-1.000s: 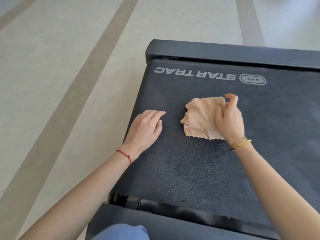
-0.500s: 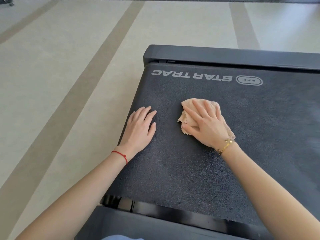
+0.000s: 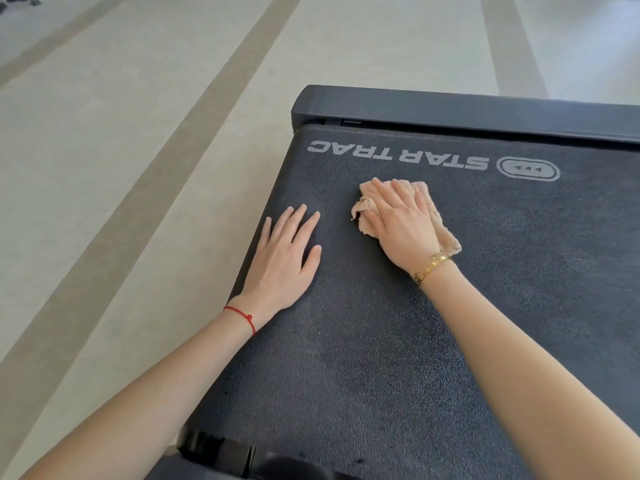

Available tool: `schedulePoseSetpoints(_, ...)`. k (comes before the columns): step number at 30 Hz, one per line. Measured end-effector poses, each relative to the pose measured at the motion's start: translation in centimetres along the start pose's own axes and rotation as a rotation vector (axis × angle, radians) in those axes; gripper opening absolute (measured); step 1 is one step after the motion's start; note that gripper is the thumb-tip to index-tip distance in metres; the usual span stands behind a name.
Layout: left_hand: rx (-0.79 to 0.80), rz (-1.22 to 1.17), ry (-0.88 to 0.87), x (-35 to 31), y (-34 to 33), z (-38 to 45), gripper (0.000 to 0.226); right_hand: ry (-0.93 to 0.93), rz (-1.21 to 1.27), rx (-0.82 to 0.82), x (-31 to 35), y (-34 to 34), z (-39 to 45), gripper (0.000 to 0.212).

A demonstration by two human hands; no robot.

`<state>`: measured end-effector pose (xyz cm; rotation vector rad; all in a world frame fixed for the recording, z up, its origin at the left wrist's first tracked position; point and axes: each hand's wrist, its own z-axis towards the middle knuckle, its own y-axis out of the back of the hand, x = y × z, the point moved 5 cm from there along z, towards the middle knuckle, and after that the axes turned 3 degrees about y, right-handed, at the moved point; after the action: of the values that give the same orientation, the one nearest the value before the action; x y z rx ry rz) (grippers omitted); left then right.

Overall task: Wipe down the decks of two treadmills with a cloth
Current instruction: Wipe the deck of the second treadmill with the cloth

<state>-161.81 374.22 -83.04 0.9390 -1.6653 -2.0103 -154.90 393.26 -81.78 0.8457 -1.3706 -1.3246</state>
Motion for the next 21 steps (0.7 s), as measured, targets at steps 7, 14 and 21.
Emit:
schedulePoseSetpoints(7,-0.011,0.015,-0.004,0.0,-0.3,-0.1,0.057,0.296,0.002,0.049,-1.6,0.7,0.3,0.054)
schedulePoseSetpoints(14,-0.023,0.062,0.008,-0.1,-0.5,-0.2,0.060,0.118,0.076,-0.007,-1.1,-0.7,11.7,0.047)
schedulePoseSetpoints(21,-0.037,0.061,0.003,0.2,-0.5,-0.1,0.060,0.464,-0.016,0.003,2.6,-1.3,14.0,0.044)
